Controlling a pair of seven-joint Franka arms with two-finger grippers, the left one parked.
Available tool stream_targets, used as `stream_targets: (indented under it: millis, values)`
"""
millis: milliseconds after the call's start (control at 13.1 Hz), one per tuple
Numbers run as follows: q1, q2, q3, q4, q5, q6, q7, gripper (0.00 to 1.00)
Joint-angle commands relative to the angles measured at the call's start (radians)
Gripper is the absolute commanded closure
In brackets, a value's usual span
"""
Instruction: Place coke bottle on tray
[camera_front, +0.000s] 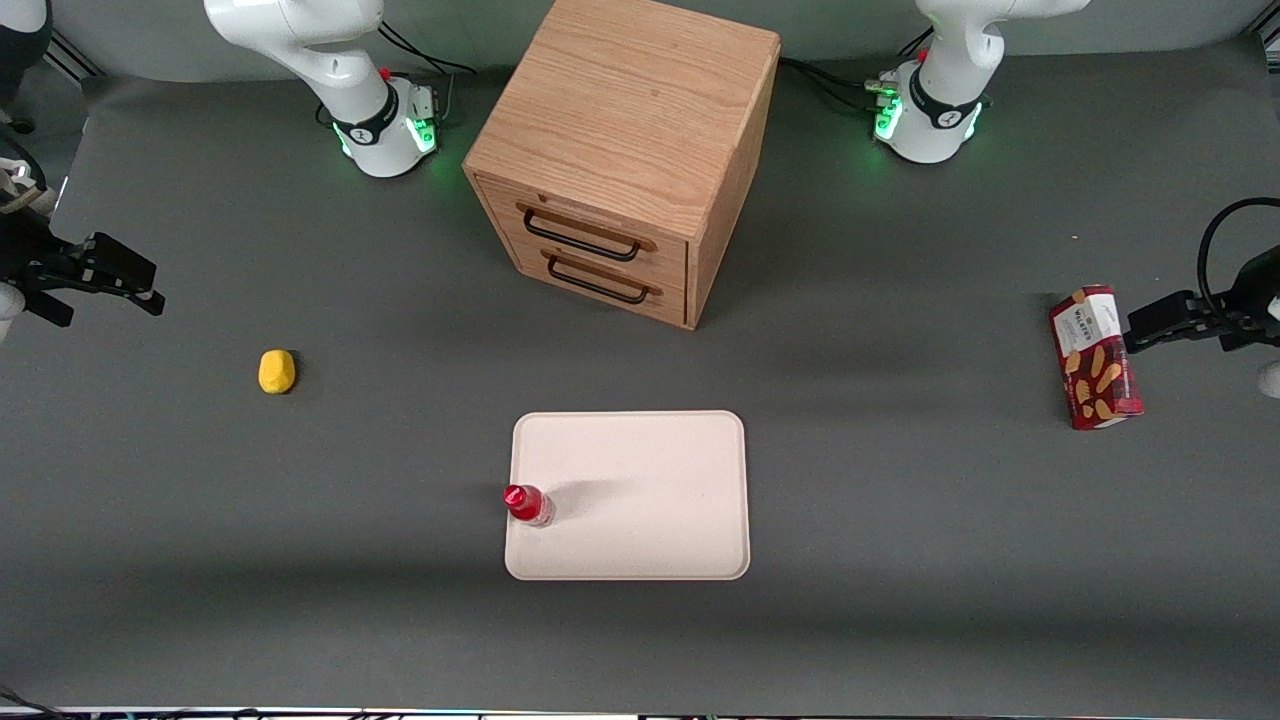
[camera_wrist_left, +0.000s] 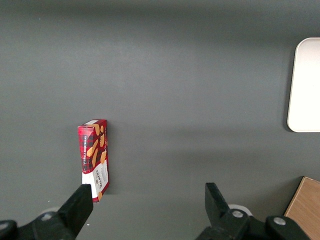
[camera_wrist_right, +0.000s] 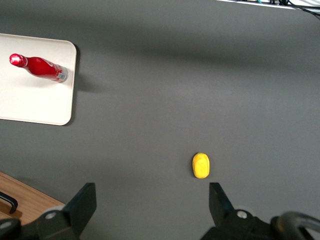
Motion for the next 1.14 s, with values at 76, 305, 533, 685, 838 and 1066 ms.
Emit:
stream_targets:
  millis: [76,305,533,685,838,1066]
  values:
    - [0.003,-0.024,-0.008,-0.012,-0.004,0.003,0.059,0.0]
    - [-0.003,-0.024,-0.006,0.001,-0.004,-0.063,0.045,0.0]
    - [-0.005,-0.024,-0.006,0.007,-0.007,-0.082,0.021,0.0]
    - [-0.008,-0.023,-0.008,0.005,-0.007,-0.082,-0.019,0.0]
    - [-0.014,-0.024,-0.006,0.005,-0.005,-0.083,-0.016,0.0]
    - [-0.012,-0.023,-0.006,0.005,-0.005,-0.083,-0.015,0.0]
